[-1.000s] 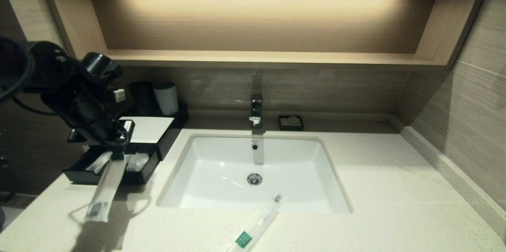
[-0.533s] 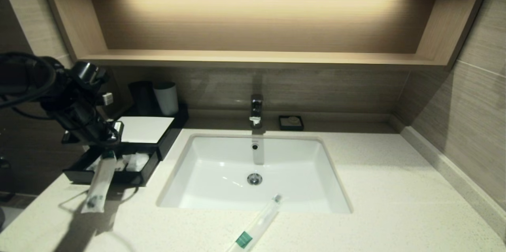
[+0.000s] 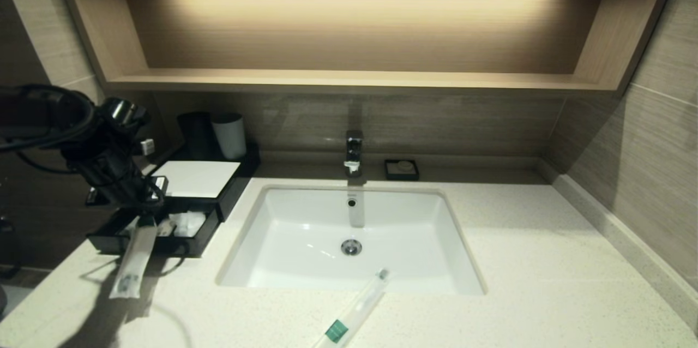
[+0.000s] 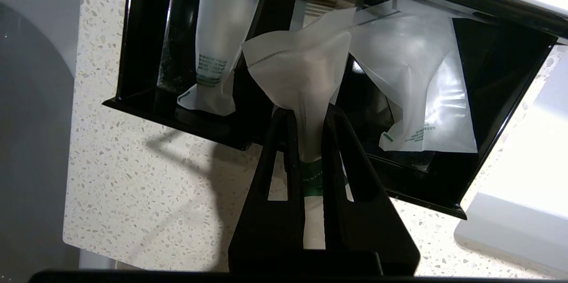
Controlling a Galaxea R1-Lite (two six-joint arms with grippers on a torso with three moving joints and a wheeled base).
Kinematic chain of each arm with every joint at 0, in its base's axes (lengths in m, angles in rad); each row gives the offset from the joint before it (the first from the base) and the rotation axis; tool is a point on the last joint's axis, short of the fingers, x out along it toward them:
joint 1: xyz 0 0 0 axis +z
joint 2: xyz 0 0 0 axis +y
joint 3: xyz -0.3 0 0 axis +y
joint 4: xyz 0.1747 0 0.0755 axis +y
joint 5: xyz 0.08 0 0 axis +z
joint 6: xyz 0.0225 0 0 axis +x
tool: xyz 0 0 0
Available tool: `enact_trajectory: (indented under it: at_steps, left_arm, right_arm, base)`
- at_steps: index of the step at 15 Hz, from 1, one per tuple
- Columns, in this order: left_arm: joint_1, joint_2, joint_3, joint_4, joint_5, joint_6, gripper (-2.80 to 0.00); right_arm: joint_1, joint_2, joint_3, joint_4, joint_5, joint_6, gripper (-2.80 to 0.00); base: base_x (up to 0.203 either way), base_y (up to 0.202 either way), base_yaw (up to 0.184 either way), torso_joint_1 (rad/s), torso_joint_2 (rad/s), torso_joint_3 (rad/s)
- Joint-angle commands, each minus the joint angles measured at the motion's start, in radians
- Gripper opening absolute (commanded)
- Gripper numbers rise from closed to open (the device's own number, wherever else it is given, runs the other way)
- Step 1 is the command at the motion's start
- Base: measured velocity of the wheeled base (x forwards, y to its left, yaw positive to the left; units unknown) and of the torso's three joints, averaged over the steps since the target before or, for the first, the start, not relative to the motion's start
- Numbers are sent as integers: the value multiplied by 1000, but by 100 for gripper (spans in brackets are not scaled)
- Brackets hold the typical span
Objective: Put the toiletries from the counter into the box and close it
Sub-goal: Place the bathroom toiletry into the drawer
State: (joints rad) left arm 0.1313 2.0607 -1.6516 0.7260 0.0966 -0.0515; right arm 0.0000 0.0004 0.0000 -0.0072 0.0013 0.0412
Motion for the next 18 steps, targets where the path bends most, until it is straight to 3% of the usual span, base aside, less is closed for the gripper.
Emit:
enact_trajectory:
  at_steps: [1,18]
  left_arm:
    - [1,18,-8,15,0,-2,-280]
    - [36,55,-37,33,-6,-13,-280]
  right_arm:
    - [0,1,0,0,0,0,-280]
    - [0,1,0,0,0,0,-280]
  base:
    - [0,0,0,0,0,0]
    - [0,0,0,0,0,0]
